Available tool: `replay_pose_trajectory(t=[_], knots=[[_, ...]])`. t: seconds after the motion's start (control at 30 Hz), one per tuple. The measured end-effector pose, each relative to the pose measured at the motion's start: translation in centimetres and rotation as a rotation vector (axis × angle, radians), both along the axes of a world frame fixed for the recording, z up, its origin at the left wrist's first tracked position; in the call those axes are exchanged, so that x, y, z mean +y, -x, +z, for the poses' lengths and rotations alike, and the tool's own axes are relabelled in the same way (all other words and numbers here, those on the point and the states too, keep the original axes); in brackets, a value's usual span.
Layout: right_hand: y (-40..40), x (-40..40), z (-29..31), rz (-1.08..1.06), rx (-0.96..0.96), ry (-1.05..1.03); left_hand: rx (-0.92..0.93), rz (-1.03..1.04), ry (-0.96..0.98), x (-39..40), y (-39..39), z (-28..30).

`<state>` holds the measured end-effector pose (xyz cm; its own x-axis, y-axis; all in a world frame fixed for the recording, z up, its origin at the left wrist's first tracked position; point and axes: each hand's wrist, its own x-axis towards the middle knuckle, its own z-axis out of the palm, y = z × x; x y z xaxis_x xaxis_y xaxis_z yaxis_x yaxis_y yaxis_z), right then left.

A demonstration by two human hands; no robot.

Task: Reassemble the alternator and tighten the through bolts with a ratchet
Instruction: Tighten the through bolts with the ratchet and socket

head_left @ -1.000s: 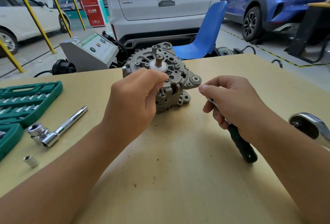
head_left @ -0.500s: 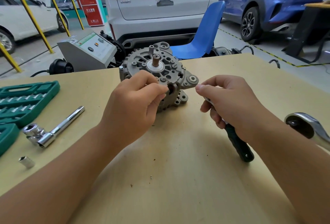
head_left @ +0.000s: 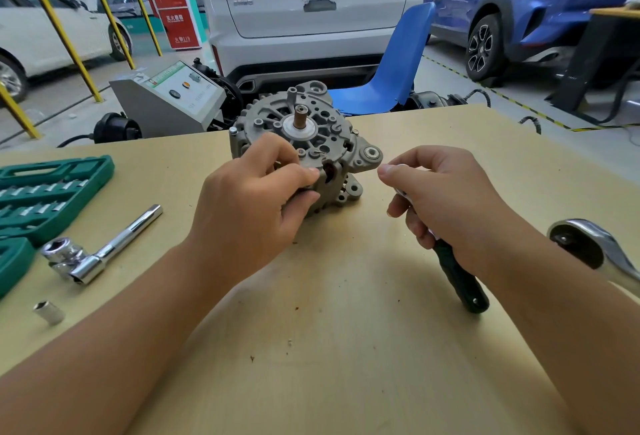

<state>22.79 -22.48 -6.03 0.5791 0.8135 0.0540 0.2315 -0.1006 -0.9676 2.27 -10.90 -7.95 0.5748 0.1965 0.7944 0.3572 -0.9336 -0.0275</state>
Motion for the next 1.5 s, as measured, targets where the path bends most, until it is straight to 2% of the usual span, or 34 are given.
replay_pose_trajectory(t=[0.2, 0.33, 0.43, 0.5, 0.6, 0.7, 0.8, 1.43, 1.5], knots=[[0.0, -0.1, 0.0, 0.007, -0.021, -0.009, -0.022, -0.006, 0.002, 0.3, 0.3, -0.5], [-0.5, -0.3, 0.3, 0.100, -0.171, 0.071, -0.103, -0.032, -0.039, 0.7, 0.1, -0.5], [-0.7, -0.8, 0.8, 0.185, -0.247, 0.115, -0.178, 0.056, -0.051, 0.2, -0.4, -0.7], [-0.7, -1.1, 1.3, 0.195, -0.265, 0.038, -0.214, 0.113, 0.059, -0.3, -0.9, -1.0], [-0.3, -1.5, 1.7, 0.224, -0.340, -0.179, -0.243, 0.084, 0.227, -0.5, -1.1, -1.2], [0.7, -1.5, 1.9, 0.259, -0.350, -0.349, -0.260, 0.013, 0.275, -0.2, -0.8, -1.1], [1.7, -1.3, 1.8, 0.278, -0.347, -0.401, -0.298, -0.013, 0.307, -0.4, -0.8, -1.0], [2.0, -0.4, 2.9, 0.310, -0.375, -0.353, -0.306, -0.058, 0.349, 0.0, -0.7, -0.9], [2.1, -0.2, 3.7, 0.323, -0.439, -0.340, -0.303, -0.060, 0.348, 0.0, -0.7, -0.8]])
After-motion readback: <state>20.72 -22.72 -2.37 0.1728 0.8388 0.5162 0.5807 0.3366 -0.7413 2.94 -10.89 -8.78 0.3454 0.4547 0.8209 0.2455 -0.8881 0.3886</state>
